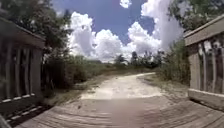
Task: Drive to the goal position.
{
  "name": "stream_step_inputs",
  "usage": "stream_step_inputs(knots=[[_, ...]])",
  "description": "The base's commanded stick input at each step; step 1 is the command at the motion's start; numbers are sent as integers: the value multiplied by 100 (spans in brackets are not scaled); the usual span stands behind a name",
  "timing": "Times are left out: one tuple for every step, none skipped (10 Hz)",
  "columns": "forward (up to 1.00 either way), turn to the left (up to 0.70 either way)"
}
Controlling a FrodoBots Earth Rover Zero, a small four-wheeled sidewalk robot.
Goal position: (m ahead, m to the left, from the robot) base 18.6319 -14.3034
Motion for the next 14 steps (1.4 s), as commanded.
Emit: stream_step_inputs(knots=[[50, 0], [50, 0], [50, 0], [50, 0], [50, 0], [50, 0], [50, 0], [50, 0], [50, 0], [50, 0], [50, 0], [50, 0], [50, 0], [50, 0]])
